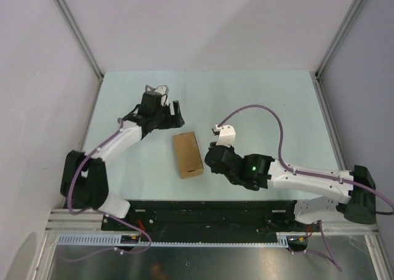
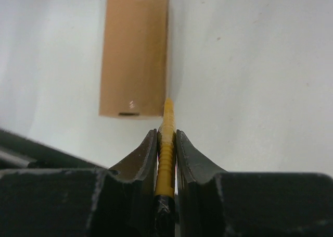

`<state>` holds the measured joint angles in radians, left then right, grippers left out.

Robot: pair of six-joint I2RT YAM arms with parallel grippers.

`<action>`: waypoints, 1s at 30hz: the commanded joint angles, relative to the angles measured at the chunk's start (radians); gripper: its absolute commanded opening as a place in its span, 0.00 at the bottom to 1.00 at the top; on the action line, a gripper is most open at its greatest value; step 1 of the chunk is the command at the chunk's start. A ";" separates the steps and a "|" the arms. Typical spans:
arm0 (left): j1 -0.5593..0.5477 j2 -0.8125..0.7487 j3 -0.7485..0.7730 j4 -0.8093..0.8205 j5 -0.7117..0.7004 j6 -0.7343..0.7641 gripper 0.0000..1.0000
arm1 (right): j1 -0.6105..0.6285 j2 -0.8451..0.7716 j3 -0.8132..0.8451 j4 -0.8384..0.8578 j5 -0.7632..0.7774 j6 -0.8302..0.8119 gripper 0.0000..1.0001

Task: Unpack the express box

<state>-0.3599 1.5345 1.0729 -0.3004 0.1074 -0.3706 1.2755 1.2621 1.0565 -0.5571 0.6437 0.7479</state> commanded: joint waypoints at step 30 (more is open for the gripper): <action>0.016 0.084 -0.001 -0.009 -0.101 -0.050 0.74 | -0.146 0.252 -0.024 0.333 -0.362 -0.248 0.00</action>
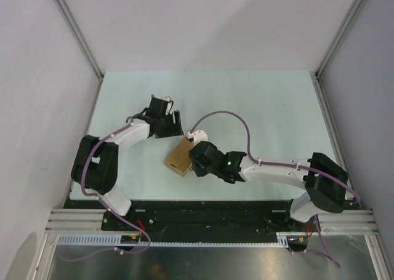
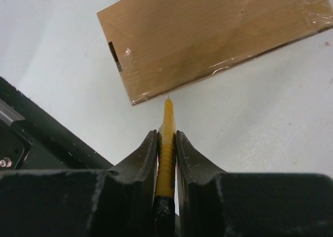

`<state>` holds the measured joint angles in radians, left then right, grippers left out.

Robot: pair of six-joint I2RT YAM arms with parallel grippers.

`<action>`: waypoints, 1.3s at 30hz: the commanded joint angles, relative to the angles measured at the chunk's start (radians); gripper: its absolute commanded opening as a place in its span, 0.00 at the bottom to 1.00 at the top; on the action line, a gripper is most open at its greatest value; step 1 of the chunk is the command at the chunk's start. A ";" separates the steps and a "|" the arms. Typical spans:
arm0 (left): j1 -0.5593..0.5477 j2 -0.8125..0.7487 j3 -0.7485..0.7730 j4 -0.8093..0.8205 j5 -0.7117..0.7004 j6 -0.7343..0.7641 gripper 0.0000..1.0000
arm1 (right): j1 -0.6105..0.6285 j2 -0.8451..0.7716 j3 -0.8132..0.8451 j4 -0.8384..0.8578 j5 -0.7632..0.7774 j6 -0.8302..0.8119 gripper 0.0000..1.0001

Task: Unpack the express box

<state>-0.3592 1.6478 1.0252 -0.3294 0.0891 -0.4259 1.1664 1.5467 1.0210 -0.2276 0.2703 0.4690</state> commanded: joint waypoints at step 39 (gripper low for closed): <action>-0.455 -0.500 -0.491 0.038 -0.015 -0.322 0.54 | -0.424 0.320 0.310 0.231 -0.349 -0.187 0.00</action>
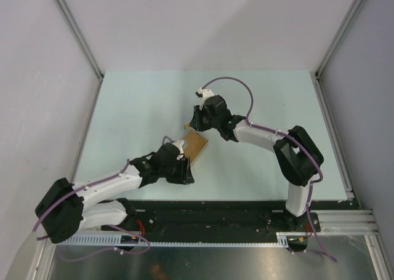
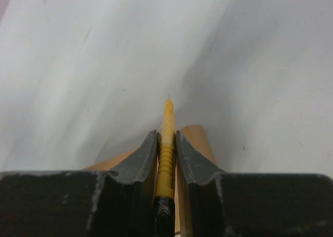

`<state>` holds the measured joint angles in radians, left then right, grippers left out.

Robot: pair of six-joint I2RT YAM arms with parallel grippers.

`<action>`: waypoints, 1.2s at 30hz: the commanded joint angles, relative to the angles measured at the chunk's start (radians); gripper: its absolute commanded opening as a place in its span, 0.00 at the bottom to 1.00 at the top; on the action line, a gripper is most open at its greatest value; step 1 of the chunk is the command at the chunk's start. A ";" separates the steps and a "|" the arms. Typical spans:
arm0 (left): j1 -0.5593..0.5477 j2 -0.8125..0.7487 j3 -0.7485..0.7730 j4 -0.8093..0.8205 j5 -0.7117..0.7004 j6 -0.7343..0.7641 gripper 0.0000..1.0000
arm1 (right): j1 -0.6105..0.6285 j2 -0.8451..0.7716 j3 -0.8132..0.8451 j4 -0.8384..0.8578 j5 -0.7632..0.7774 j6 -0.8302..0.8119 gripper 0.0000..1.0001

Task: Unpack the express box

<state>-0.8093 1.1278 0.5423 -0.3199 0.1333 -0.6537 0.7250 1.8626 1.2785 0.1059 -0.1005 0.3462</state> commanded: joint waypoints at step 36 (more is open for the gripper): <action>0.321 0.472 0.478 0.019 -0.087 0.066 0.64 | 0.146 -0.348 -0.034 -0.667 0.424 0.053 0.00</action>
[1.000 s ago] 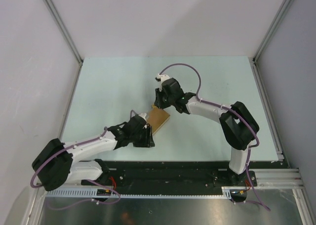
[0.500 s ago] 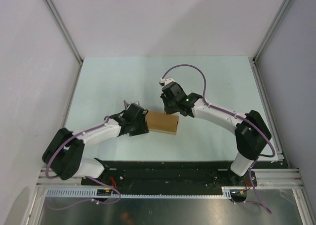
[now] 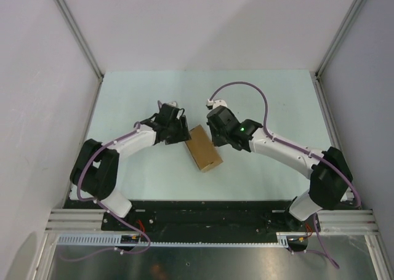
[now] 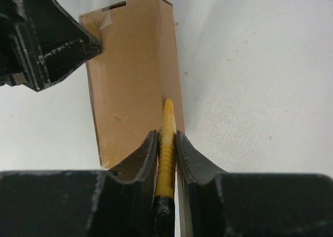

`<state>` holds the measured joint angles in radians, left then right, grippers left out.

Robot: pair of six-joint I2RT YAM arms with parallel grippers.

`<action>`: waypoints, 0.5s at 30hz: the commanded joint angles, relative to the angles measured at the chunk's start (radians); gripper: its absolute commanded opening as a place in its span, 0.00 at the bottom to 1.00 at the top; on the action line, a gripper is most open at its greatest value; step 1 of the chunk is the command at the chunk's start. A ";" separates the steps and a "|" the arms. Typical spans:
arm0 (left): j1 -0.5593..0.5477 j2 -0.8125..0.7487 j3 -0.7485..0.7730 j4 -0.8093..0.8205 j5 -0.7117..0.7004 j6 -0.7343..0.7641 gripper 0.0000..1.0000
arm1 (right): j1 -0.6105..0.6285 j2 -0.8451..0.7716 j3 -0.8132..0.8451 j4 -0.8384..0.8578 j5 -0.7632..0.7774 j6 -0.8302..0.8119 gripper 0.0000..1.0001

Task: Unpack the express box

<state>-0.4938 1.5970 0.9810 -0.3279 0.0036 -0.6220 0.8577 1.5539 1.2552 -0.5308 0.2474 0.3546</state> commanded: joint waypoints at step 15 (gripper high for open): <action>0.012 -0.032 0.001 0.076 0.179 0.059 0.73 | 0.185 -0.135 -0.075 0.118 0.121 -0.092 0.00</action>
<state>-0.4892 1.5600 0.9680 -0.3080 0.0944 -0.5842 1.0245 1.4418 1.2316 -0.5049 0.4904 0.3099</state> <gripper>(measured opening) 0.726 0.206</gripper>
